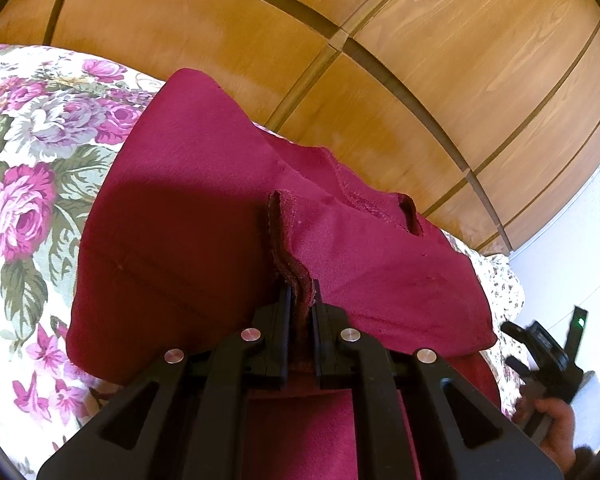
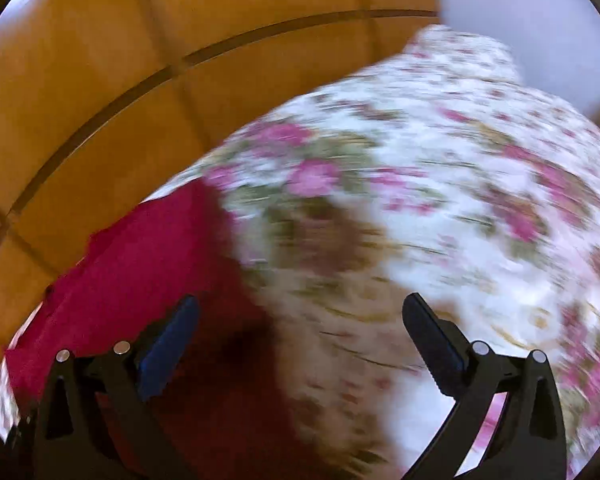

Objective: Fold small clothes

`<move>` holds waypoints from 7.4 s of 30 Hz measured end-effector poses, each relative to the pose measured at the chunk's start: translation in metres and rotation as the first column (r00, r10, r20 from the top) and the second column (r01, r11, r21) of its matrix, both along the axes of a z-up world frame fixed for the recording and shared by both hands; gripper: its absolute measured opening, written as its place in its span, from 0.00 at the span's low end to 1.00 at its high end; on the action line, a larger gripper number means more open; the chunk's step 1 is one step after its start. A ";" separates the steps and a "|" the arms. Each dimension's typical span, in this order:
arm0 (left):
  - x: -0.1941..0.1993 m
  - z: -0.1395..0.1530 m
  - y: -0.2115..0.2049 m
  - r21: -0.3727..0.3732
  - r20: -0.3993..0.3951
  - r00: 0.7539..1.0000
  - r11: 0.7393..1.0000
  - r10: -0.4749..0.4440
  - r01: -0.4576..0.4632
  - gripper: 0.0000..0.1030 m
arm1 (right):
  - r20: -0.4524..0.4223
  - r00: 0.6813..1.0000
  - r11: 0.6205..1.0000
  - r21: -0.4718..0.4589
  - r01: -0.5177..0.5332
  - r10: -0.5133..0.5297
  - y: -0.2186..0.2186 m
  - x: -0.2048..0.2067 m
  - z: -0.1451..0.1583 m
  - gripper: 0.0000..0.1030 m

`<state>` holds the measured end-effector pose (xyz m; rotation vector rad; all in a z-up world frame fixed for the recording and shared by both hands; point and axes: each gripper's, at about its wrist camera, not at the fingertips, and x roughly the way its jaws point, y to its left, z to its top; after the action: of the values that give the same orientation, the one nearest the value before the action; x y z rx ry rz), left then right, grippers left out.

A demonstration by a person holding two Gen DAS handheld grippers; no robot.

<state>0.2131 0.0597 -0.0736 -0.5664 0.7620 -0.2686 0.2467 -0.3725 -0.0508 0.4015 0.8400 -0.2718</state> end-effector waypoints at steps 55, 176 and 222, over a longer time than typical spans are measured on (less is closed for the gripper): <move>-0.160 0.015 0.027 -0.007 -0.022 0.991 0.991 -0.134 0.134 0.93 | -0.187 0.906 0.850 0.458 -0.261 0.379 -0.044 -0.155 -0.016 0.59; -0.132 0.016 0.060 -0.028 -0.053 0.993 0.994 -0.104 0.103 0.22 | -0.105 0.934 0.828 0.504 -0.246 0.342 0.003 -0.162 0.007 0.17; -0.133 0.016 -0.039 0.510 -0.016 0.948 0.813 -0.319 0.282 0.86 | -0.277 0.909 0.950 0.066 -0.306 0.312 0.045 -0.133 -0.018 0.98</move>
<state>0.0805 0.0204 -0.0576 0.0710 0.8146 -0.3628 0.1138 -0.3273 -0.0691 0.2450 1.1765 -0.0236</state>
